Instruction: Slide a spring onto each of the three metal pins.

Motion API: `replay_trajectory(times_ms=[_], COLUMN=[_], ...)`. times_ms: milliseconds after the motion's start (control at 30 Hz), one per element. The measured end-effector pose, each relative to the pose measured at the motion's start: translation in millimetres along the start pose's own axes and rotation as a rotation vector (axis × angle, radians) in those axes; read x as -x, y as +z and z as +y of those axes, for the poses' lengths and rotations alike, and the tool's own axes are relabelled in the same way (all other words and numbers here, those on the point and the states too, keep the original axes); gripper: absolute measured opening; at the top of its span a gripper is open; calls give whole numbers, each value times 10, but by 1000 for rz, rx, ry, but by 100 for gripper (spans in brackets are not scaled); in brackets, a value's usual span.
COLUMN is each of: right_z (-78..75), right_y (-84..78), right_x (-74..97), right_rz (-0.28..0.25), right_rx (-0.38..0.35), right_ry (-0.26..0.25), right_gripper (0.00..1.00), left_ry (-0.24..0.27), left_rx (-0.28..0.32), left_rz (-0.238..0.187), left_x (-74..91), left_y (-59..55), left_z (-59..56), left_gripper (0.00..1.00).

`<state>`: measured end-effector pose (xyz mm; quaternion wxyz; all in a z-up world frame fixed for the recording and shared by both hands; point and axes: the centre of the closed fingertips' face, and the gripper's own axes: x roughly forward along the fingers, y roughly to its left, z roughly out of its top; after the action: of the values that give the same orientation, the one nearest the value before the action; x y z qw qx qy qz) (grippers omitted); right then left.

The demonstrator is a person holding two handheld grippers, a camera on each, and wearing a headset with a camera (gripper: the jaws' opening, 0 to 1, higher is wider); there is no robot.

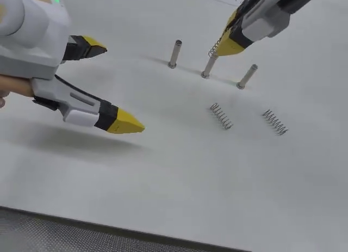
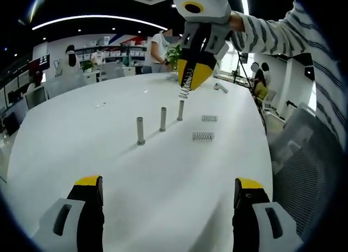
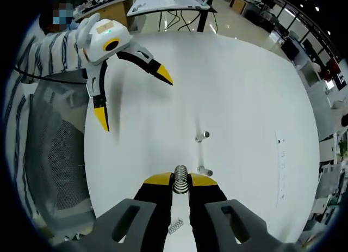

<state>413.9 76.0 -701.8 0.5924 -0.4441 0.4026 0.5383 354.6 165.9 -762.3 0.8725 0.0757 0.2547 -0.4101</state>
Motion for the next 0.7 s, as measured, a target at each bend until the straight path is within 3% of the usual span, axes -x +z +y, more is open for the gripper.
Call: replay_trajectory(times_ms=[200, 367, 567, 700], right_z=[-85, -154, -221, -267], right_y=[138, 208, 223, 200], right_x=[-48, -91, -173, -245], right_rz=[2, 36, 53, 68], right_rx=[37, 103, 135, 159], right_ry=[17, 18, 26, 30], right_gripper=[8, 8, 8, 8], left_ry=[-3, -12, 5, 7], left_rx=[-8, -10, 0, -6], left_rz=[2, 18, -18, -18], left_x=[-3, -12, -2, 1], left_y=[-15, -44, 51, 70], left_z=[36, 18, 55, 65], left_gripper=[98, 98, 98, 98])
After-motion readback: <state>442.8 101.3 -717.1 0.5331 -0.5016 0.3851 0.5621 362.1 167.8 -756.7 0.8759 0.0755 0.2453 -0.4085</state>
